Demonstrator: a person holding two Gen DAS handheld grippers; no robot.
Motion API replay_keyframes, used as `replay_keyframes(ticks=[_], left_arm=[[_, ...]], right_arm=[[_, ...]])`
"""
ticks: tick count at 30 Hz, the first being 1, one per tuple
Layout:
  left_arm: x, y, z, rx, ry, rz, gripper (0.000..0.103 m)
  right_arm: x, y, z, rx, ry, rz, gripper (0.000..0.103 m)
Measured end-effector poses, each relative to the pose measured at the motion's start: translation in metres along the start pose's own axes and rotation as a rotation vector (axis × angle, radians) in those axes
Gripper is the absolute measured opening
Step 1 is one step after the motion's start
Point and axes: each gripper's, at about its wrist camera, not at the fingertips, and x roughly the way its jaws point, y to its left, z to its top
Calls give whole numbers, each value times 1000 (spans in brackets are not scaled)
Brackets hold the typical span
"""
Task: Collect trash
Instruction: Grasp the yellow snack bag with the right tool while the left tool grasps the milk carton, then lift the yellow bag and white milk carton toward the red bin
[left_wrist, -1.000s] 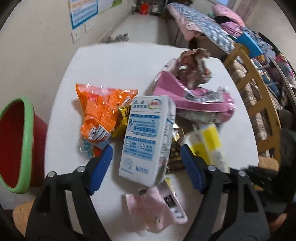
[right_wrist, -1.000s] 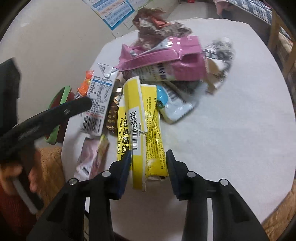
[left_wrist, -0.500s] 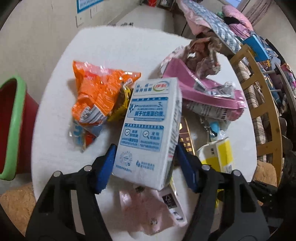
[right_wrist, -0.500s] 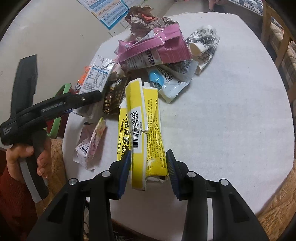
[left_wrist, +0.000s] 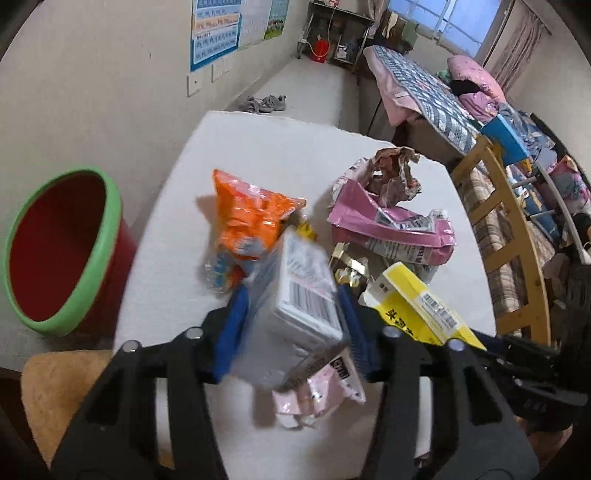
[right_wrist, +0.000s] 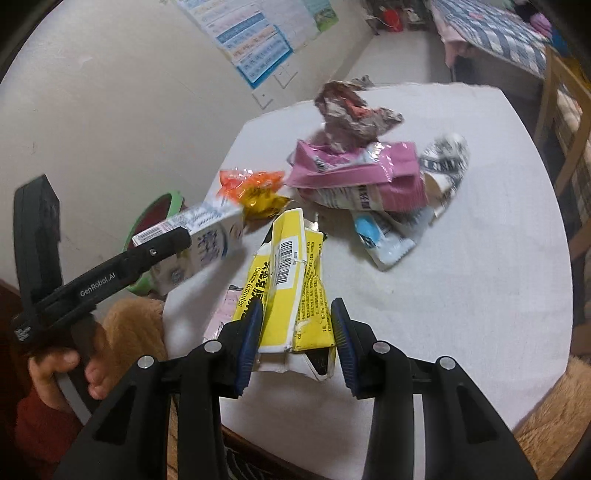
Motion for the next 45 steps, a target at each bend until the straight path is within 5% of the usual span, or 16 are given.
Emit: replay_keyframes(ticks=[5, 8, 13, 18, 36, 45], left_arm=[[9, 2, -8, 28, 63, 1, 47], [13, 6, -13, 49, 86, 14, 58], [11, 13, -22, 52, 107, 1, 75], [8, 25, -40, 11, 150, -28, 80], [16, 64, -60, -134, 175, 34, 81], [55, 66, -64, -113, 288, 67, 74]], right_arm=[[29, -6, -5, -3, 122, -19, 46], [31, -7, -12, -7, 144, -54, 64], [34, -7, -8, -12, 138, -64, 67], [42, -4, -10, 4, 153, -39, 67], [67, 11, -15, 3, 189, -49, 68], [81, 11, -18, 6, 201, -79, 68]])
